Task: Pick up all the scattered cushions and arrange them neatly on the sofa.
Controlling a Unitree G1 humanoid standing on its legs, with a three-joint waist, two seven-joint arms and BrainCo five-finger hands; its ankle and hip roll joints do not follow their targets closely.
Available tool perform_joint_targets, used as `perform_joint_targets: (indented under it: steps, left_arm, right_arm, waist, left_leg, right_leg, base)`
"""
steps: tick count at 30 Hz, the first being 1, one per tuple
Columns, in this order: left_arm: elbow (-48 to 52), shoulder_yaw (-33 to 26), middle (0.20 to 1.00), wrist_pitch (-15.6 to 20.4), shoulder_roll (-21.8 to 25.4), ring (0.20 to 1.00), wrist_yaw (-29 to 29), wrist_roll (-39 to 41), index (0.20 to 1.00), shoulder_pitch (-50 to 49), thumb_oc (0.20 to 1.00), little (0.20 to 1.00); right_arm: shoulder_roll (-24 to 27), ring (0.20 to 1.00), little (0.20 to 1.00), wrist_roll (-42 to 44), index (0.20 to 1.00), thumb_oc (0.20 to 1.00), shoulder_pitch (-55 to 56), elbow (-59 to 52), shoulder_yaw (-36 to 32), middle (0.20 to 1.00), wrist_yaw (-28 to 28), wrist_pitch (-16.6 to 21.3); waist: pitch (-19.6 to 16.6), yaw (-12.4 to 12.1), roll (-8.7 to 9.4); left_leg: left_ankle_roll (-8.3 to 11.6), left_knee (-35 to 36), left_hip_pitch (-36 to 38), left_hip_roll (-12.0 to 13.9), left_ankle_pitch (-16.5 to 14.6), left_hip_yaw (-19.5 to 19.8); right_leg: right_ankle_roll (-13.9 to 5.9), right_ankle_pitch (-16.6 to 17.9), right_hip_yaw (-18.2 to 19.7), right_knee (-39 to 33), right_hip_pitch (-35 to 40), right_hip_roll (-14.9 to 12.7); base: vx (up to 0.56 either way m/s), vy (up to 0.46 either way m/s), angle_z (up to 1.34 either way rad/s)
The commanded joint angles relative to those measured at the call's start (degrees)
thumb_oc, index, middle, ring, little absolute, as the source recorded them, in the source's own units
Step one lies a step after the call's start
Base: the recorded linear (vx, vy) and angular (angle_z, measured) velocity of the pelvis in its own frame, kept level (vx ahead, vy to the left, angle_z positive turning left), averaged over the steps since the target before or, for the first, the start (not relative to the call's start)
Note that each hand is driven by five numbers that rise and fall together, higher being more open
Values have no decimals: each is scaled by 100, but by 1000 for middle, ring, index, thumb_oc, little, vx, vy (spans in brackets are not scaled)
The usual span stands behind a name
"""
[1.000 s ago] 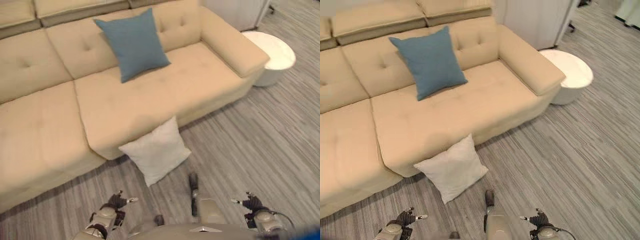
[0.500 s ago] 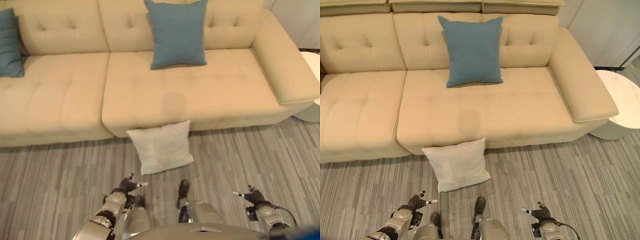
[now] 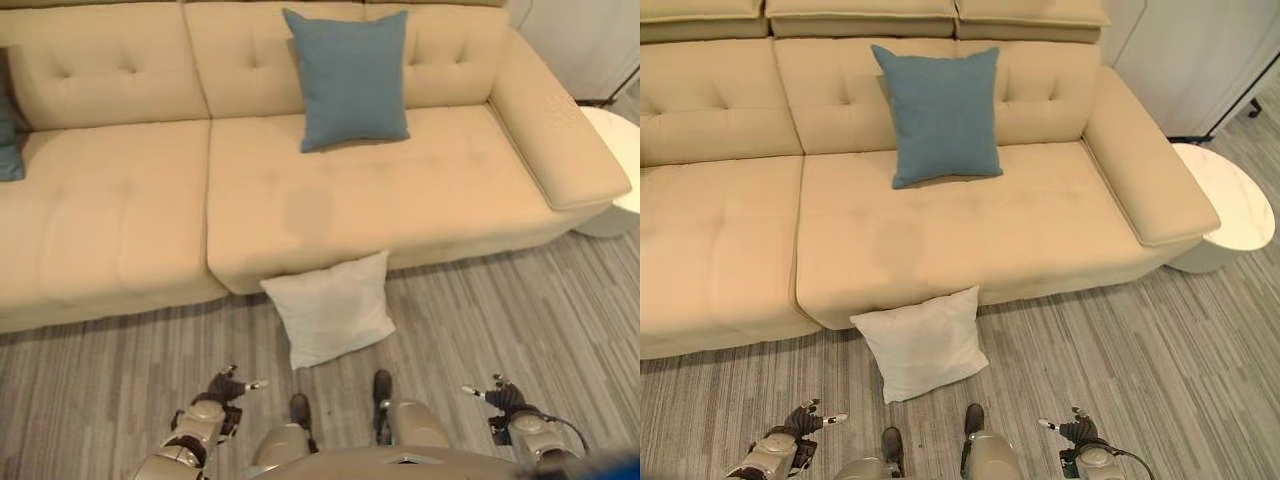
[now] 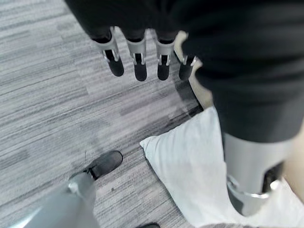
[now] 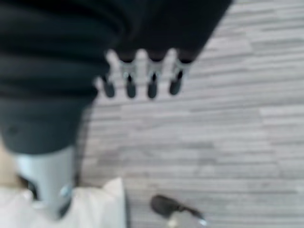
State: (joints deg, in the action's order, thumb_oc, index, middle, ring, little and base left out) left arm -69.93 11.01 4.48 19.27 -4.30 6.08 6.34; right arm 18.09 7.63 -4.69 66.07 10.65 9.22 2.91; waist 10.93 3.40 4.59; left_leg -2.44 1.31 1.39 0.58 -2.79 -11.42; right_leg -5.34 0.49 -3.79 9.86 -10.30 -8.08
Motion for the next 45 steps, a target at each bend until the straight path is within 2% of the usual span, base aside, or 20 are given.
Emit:
perform_joint_targets:
  steps: [1,4,8,9,15,17,19,20,21,22,24,30,37,42,45]
  left_arm:
    - [-48,-53,1000,133,30,1000,-103,40,1000,-7,1000,1000]
    - [-54,-33,1000,168,25,1000,-103,28,1000,39,1000,1000]
    - [4,-70,1000,190,34,1000,-139,95,1000,78,1000,1000]
    - [77,-139,1000,205,48,1000,-162,190,1000,77,1000,1000]
    - [316,-236,1000,307,117,1000,-497,587,1000,391,1000,1000]
    - [447,-225,1000,420,126,1000,-737,910,1000,689,1000,1000]
    - [637,-172,1000,576,169,1000,-968,1297,1000,1034,1000,1000]
    - [766,-102,1000,672,246,1000,-1145,1522,1000,1393,1000,1000]
    - [801,-62,1000,700,278,1000,-1204,1588,1000,1535,1000,1000]
    - [833,-18,1000,731,319,1000,-1250,1648,1000,1691,1000,1000]
    - [858,27,1000,732,362,1000,-1266,1685,1000,1862,1000,1000]
    - [1165,436,1000,767,762,1000,-1400,1729,1000,3050,1000,1000]
    - [1142,692,1000,807,904,1000,-1616,1889,1000,4078,1000,1000]
    - [1020,862,1000,814,1079,1000,-1783,1989,1000,4765,1000,1000]
    - [1176,870,1000,892,1070,1000,-1770,2229,1000,4859,1000,1000]
  right_arm:
    - [160,1000,1000,66,1000,1000,-83,-64,86,1000,64,91]
    - [208,1000,1000,76,1000,1000,-61,-128,80,1000,64,114]
    - [248,1000,1000,60,1000,1000,-94,-135,115,1000,70,130]
    - [298,1000,1000,68,1000,1000,-77,-168,96,1000,91,164]
    - [362,1000,1000,153,1000,1000,-306,-402,170,1000,288,267]
    - [396,1000,1000,222,1000,1000,-591,-512,261,1000,457,313]
    - [480,1000,1000,284,1000,1000,-972,-702,361,1000,696,367]
    - [585,1000,1000,366,1000,1000,-1411,-878,429,1000,926,399]
    - [639,1000,1000,383,1000,1000,-1583,-943,469,1000,1014,414]
    - [729,1000,1000,407,1000,1000,-1793,-973,509,1000,1105,437]
    - [793,1000,1000,424,1000,1000,-2010,-1034,551,1000,1172,473]
    - [1308,1000,1000,463,1000,1000,-3436,-1470,702,1000,1720,636]
    - [1472,1000,1000,654,1000,1000,-4415,-1308,902,1000,2053,689]
    - [1548,1000,1000,723,1000,1000,-4898,-1129,1064,1000,2220,674]
    - [1561,1000,1000,724,1000,1000,-4971,-1068,1111,1000,2262,636]
  waist:
    - [18,46,-4]
    - [44,47,63]
    - [1,31,67]
    - [-22,0,56]
    - [345,-98,86]
    - [591,-133,84]
    - [772,-140,74]
    - [877,-120,47]
    - [919,-112,34]
    - [981,-110,-9]
    - [984,-89,-11]
    - [1103,86,-183]
    - [1085,178,-274]
    - [1087,216,-229]
    - [1077,216,-237]
  left_leg:
    - [155,-668,-283,-23,-563,398]
    - [196,-784,-266,-126,-620,523]
    - [287,-706,-316,-67,-532,641]
    - [351,-663,-351,-2,-486,713]
    - [439,-875,-918,68,-390,864]
    - [476,-1097,-1422,93,-340,927]
    - [503,-1432,-2114,101,-296,993]
    - [525,-1667,-2726,83,-254,1013]
    - [538,-1760,-2964,88,-238,1011]
    - [569,-1891,-3144,148,-410,1042]
    - [586,-2082,-3462,155,-406,1038]
    - [607,-2878,-5378,222,-457,1180]
    - [570,-3312,-6600,221,-515,1318]
    - [538,-3552,-7261,150,-531,1375]
    - [519,-3736,-7580,101,-546,1396]
  right_leg:
    - [-308,61,226,-357,-9,-117]
    - [-319,58,301,-498,97,-150]
    - [-268,27,197,-482,130,-94]
    - [-209,-40,57,-514,177,-72]
    - [-121,-111,-132,-308,-211,-68]
    - [-91,-89,-158,-82,-695,-129]
    - [-38,-88,-168,249,-1348,-151]
    - [-14,-119,-151,529,-1948,-157]
    - [-6,-144,-167,635,-2163,-170]
    - [-30,-321,-113,866,-2416,-133]
    - [-19,-336,-97,997,-2677,-155]
    - [65,-558,89,1961,-4559,-154]
    - [70,-701,240,2498,-5774,-123]
    - [35,-733,284,2814,-6474,-83]
    - [16,-759,303,2994,-6797,-72]
  base:
    - [122,-26,2]
    - [85,-82,45]
    - [26,-141,34]
    - [7,-245,31]
    - [-116,-106,21]
    - [-282,-91,14]
    - [-267,-83,28]
    - [-231,-69,28]
    - [-135,-64,15]
    - [-59,-42,7]
    - [-57,-19,16]
    - [-64,-36,-3]
    - [18,-32,2]
    - [18,-34,6]
    - [43,-31,2]
